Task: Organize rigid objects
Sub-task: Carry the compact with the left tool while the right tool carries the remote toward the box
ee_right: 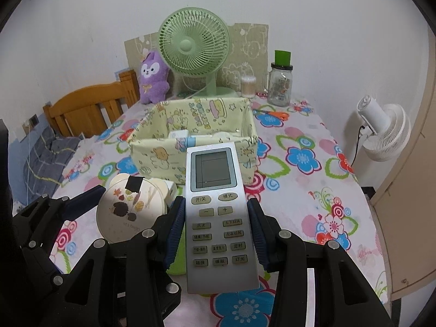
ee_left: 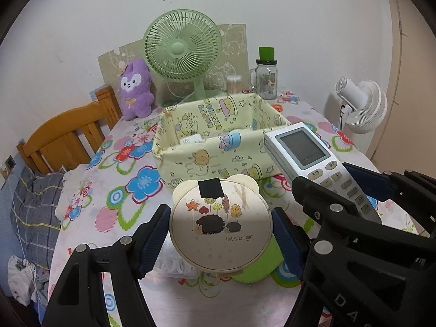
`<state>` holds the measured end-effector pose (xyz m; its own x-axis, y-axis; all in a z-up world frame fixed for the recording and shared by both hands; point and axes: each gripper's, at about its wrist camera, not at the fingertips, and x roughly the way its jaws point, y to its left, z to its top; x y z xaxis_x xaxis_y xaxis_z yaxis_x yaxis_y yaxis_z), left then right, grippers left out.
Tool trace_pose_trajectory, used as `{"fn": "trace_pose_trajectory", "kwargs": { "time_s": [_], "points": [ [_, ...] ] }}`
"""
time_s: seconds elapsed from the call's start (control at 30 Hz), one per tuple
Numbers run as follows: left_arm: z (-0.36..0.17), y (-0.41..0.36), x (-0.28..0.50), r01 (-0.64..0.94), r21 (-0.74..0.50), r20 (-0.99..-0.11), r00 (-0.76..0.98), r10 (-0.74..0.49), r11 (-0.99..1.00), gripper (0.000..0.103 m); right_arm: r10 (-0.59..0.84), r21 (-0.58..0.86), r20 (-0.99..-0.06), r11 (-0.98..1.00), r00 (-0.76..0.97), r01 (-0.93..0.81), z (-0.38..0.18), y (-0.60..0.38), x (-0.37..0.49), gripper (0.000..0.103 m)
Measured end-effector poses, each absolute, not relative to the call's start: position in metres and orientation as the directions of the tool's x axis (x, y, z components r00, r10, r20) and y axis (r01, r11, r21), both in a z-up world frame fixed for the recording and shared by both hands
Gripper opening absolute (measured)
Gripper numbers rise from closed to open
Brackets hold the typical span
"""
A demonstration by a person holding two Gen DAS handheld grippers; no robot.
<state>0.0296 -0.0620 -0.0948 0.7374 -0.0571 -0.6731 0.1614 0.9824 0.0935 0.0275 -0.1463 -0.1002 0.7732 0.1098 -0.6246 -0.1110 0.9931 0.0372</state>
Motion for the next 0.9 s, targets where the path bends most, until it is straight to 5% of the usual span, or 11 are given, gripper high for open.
{"fn": "trace_pose_trajectory", "kwargs": {
  "time_s": [0.9],
  "points": [
    [-0.061,-0.048,0.077,0.152,0.060,-0.651,0.755,-0.077,0.986,0.077,0.109,0.023,-0.607,0.993,0.787,-0.120,-0.059,-0.135,0.072,0.049]
  ]
}}
